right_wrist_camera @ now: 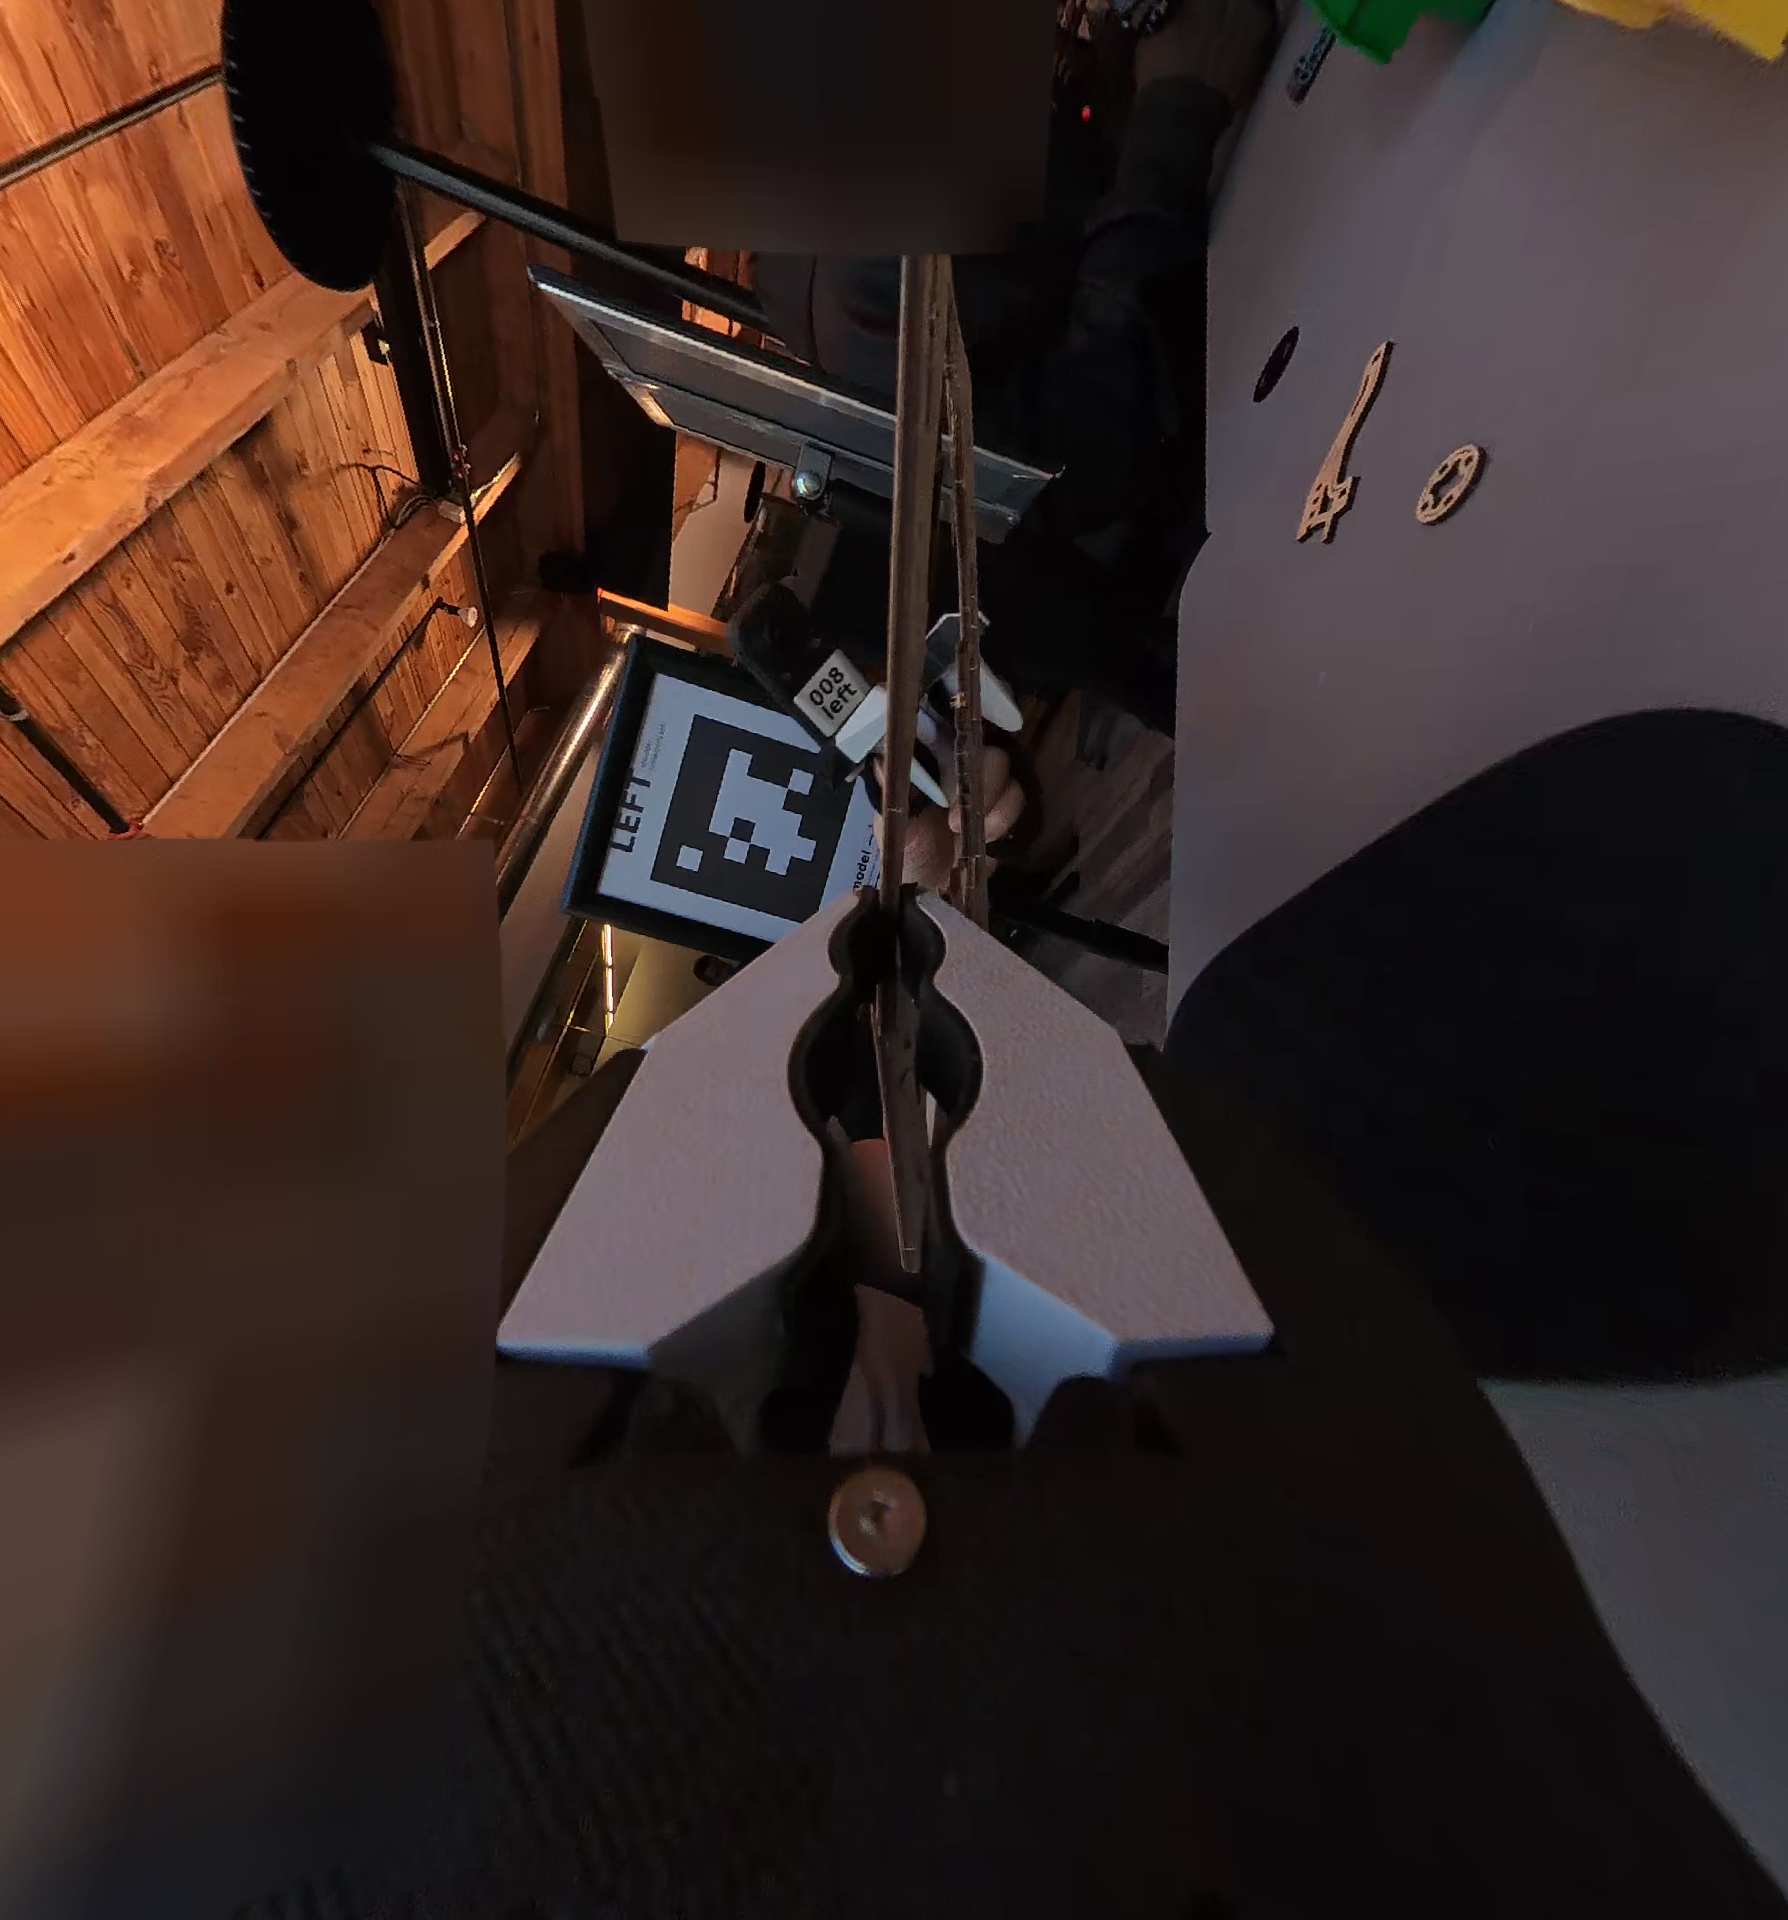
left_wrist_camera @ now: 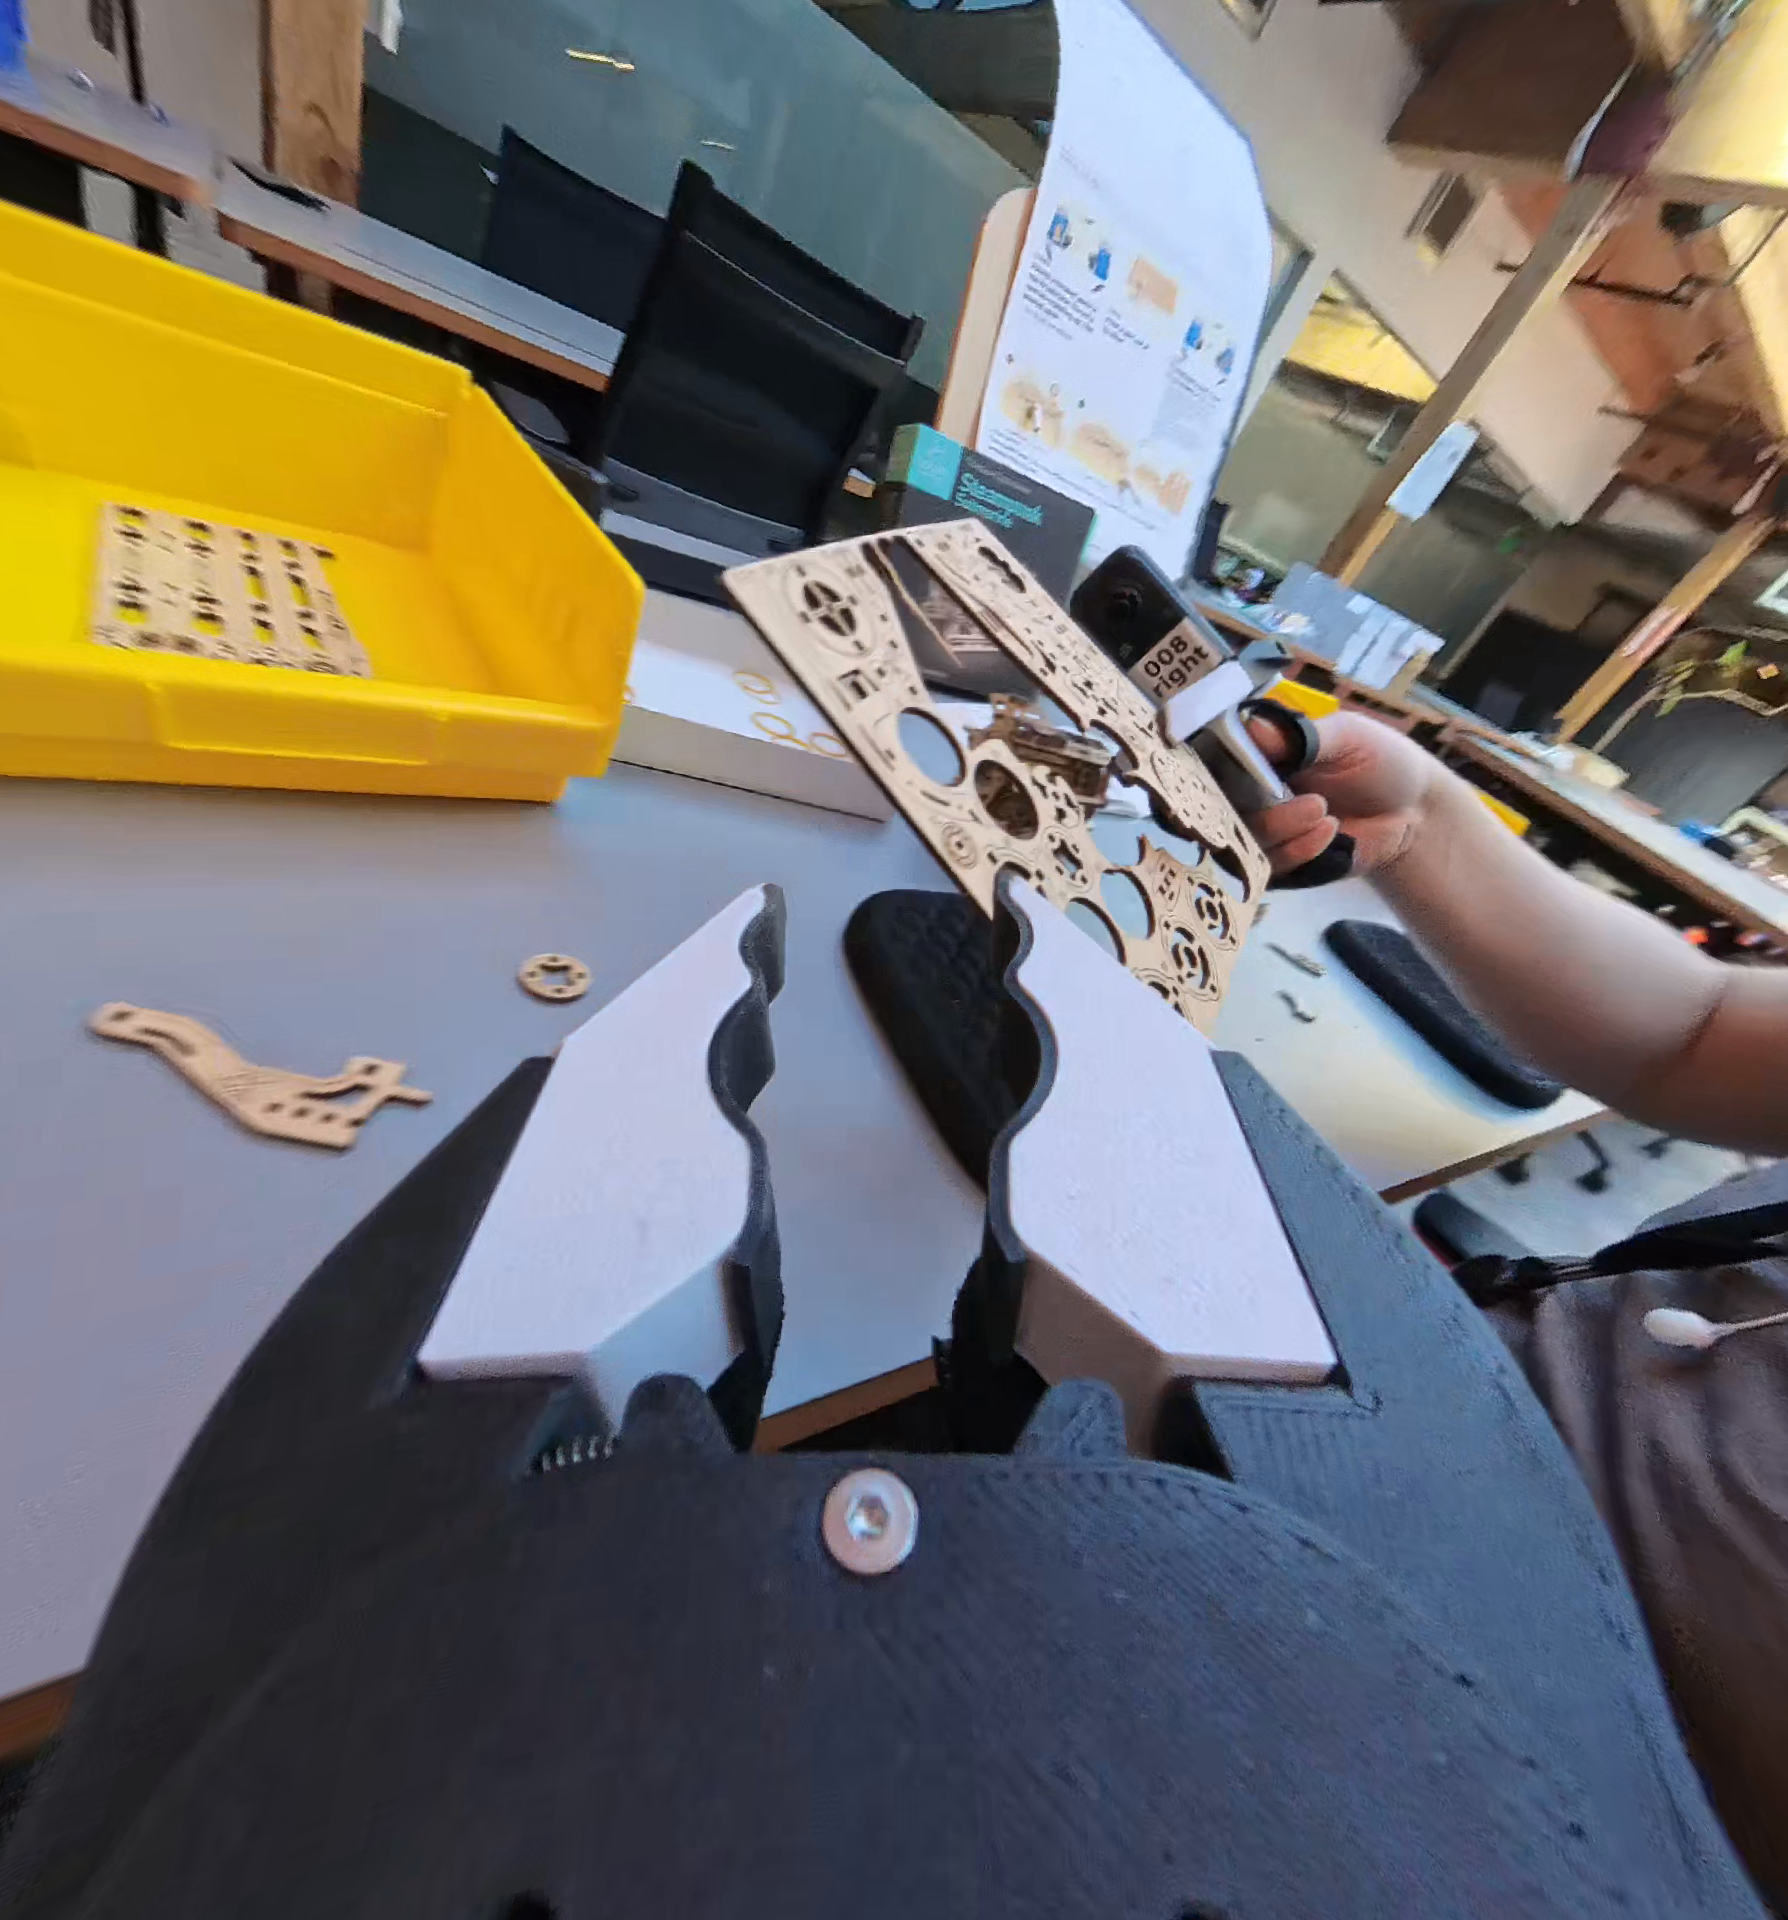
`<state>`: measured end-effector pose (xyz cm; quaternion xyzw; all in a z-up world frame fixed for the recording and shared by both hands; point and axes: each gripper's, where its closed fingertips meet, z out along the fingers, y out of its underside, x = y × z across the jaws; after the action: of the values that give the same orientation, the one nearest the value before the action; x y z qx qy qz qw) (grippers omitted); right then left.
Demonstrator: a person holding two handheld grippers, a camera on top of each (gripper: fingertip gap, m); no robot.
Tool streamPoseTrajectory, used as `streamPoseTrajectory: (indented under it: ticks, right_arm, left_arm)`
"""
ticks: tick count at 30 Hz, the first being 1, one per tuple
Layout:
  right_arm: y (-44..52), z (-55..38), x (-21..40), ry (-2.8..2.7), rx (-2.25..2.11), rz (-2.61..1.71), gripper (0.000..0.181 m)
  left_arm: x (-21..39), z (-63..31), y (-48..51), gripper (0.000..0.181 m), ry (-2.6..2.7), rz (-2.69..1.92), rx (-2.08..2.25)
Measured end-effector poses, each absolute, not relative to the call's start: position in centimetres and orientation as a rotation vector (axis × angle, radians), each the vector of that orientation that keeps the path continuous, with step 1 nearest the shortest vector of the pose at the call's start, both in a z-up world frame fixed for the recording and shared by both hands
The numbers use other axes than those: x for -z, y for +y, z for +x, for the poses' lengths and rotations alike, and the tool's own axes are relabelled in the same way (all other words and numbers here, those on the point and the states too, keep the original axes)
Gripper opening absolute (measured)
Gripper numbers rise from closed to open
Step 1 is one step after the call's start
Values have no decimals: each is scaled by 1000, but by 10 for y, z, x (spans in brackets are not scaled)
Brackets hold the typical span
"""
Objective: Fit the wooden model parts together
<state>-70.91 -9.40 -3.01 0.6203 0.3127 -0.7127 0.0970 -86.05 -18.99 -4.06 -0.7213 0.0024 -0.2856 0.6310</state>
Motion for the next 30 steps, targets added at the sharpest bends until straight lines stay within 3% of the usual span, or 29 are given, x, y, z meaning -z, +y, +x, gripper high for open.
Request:
streamPoseTrajectory:
  ticks: [8,20,26,28,30]
  right_arm:
    - [-73,-563,25,869,2392,1928,0]
    - [-73,-429,58,695,2510,2073,0]
    - [-79,-426,69,655,2511,2032,0]
    - [-79,-428,72,659,2486,2066,1]
    - [-76,-430,78,702,2441,2159,0]
  left_arm:
    - [32,-730,-131,29,183,-1634,1023]
    - [61,-565,-66,42,310,-1799,1234]
    - [66,-539,-66,19,336,-1773,1472]
    - [67,-536,-67,4,348,-1765,1533]
    - [68,-537,-67,2,346,-1764,1558]
